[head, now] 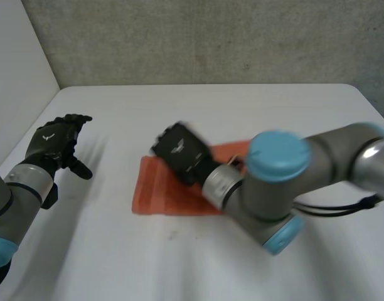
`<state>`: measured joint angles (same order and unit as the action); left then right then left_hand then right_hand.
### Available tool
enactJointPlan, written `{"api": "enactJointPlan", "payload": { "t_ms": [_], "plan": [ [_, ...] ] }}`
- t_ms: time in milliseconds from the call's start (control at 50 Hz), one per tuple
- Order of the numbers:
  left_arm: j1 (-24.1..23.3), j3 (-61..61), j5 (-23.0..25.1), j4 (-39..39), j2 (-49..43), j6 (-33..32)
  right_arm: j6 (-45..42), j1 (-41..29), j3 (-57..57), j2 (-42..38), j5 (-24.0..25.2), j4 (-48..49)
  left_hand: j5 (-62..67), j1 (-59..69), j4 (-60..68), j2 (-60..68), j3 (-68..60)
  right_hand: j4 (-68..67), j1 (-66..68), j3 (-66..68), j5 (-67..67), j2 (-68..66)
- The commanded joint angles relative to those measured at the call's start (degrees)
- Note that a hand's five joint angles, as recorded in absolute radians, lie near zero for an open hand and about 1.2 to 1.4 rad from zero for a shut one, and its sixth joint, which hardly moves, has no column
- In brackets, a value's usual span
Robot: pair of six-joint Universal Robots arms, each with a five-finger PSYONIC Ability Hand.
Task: Fold the laundry
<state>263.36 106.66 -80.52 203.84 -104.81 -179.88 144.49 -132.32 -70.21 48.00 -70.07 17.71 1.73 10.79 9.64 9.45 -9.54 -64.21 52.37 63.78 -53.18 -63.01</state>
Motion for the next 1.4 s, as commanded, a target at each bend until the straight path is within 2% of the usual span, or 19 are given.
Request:
{"api": "enactJointPlan", "payload": {
  "t_ms": [20, 60, 80, 120, 140, 180, 220, 300, 400, 460, 520, 620, 740, 860, 960, 1000, 1040, 1260, 1400],
  "plan": [
    [-1.0, 0.1, 0.0, -0.1, 0.0, 0.0, 0.1, -3.3, 2.2, -5.2, -2.5, -0.8, -1.7, -0.8, 0.4, 0.6, -0.5, 46.4, -34.5, -45.9, 45.4, 45.2],
    [-2.1, 0.1, 0.3, -0.1, 0.1, -0.2, 0.5, -2.7, 2.0, -4.2, -5.0, -1.0, -1.7, -0.8, 0.4, 0.6, -0.5, 54.2, -42.4, -53.8, 53.2, 53.0],
    [-2.1, 0.1, 0.3, -0.1, 0.1, -0.2, 0.5, -2.7, 2.0, -4.1, -5.0, -1.0, -1.7, -0.8, 0.4, 0.6, -0.5, 54.2, -42.4, -53.8, 53.2, 53.0],
    [-3.9, -0.1, 0.4, -0.1, 0.6, -0.4, 3.5, -0.5, 0.8, 0.3, -11.1, -1.3, -1.7, -0.8, 0.4, 0.6, -0.5, 54.2, -42.4, -53.8, 53.2, 53.0],
    [-3.9, -0.1, 0.5, -0.1, 0.6, -0.4, 3.5, -0.5, 0.8, 0.3, -11.1, -1.3, -1.7, -0.8, 0.4, 0.6, -0.5, 54.2, -42.4, -53.8, 53.2, 53.0],
    [-6.5, -1.1, 0.6, -0.1, 0.6, -0.5, 9.5, 2.0, -1.8, 6.5, -15.0, -2.1, -1.7, -0.8, 0.4, 0.6, -0.5, 54.2, -42.4, -53.8, 53.2, 53.0],
    [-8.3, -2.1, 0.7, 0.0, 0.6, -0.5, 12.9, 3.8, -4.0, 9.6, -15.3, -2.9, -1.7, -0.8, 0.4, 0.6, -0.5, 54.2, -42.4, -53.8, 53.2, 53.0],
    [-12.0, -4.2, 0.6, 0.0, -0.1, -0.5, 19.4, 11.6, -11.7, 15.2, -14.7, -5.9, -1.7, -0.8, 0.4, 0.6, -0.5, 54.2, -42.4, -53.8, 53.2, 53.0],
    [-20.5, -10.0, 0.0, 0.4, -7.4, -0.9, 20.0, 17.4, -19.1, 16.1, -13.9, -8.4, -1.5, -0.6, 0.6, 0.8, -0.7, 54.2, -42.4, -53.8, 53.2, 53.0],
    [-22.9, -13.5, -0.1, 0.0, -10.7, -0.8, 19.9, 21.3, -24.1, 16.4, -11.5, -8.0, -1.4, -0.4, 0.7, 0.9, -0.8, 54.2, -42.4, -53.8, 53.2, 53.0],
    [-23.2, -14.5, -0.2, 0.0, -12.1, -0.9, 19.6, 26.0, -28.4, 16.5, -7.2, -6.8, -1.4, -0.4, 0.7, 0.9, -0.8, 44.4, -32.6, -44.0, 43.4, 43.2],
    [-23.2, -15.6, -0.2, 0.0, -14.5, -1.3, 20.0, 30.2, -32.5, 16.5, -2.5, -3.4, -1.2, -0.2, 0.9, 1.1, -1.0, 42.2, -30.4, -41.8, 41.2, 41.0],
    [-23.3, -15.8, -0.3, 0.1, -15.5, -3.6, 21.0, 30.7, -34.3, 16.3, -1.4, 0.0, -0.2, 0.8, 1.9, 2.1, -2.0, 31.1, -19.3, -30.7, 30.1, 29.9],
    [-23.2, -16.0, -3.9, 0.2, -16.5, -6.7, 21.1, 30.7, -35.0, 16.1, -1.6, 1.9, -0.3, 0.6, 1.8, 1.9, -1.8, 25.9, -14.0, -25.4, 24.8, 24.7],
    [-23.2, -15.9, -6.0, 0.3, -16.7, -7.0, 22.0, 30.7, -35.4, 15.7, -1.6, 3.8, -0.5, 0.4, 1.6, 1.8, -1.7, 7.0, 4.8, -6.6, 6.0, 5.8],
    [-23.2, -15.3, -6.1, 0.2, -16.4, -6.9, 23.0, 30.7, -35.4, 15.8, -1.8, 5.2, -0.5, 0.4, 1.6, 1.8, -1.7, -12.5, 24.4, 13.0, -13.6, -13.7],
    [-23.2, -14.9, -6.1, 0.0, -15.9, -6.9, 23.6, 30.6, -35.2, 15.9, -1.9, 5.5, -0.5, 0.4, 1.6, 1.8, -1.7, -15.8, 27.6, 16.2, -16.8, -17.0],
    [-22.0, -9.6, -6.6, -0.3, -9.4, -6.9, 26.5, 29.4, -29.8, 15.9, -2.3, 4.9, -0.8, 0.1, 1.3, 1.4, -1.3, -15.8, 27.6, 16.2, -16.8, -17.0],
    [-17.1, -3.2, -7.0, -0.8, -3.1, -7.0, 26.7, 16.2, -14.8, 12.8, -3.8, 0.2, -1.0, -0.1, 1.1, 1.3, -1.2, -15.8, 27.6, 16.2, -16.8, -17.0]
  ]
}}
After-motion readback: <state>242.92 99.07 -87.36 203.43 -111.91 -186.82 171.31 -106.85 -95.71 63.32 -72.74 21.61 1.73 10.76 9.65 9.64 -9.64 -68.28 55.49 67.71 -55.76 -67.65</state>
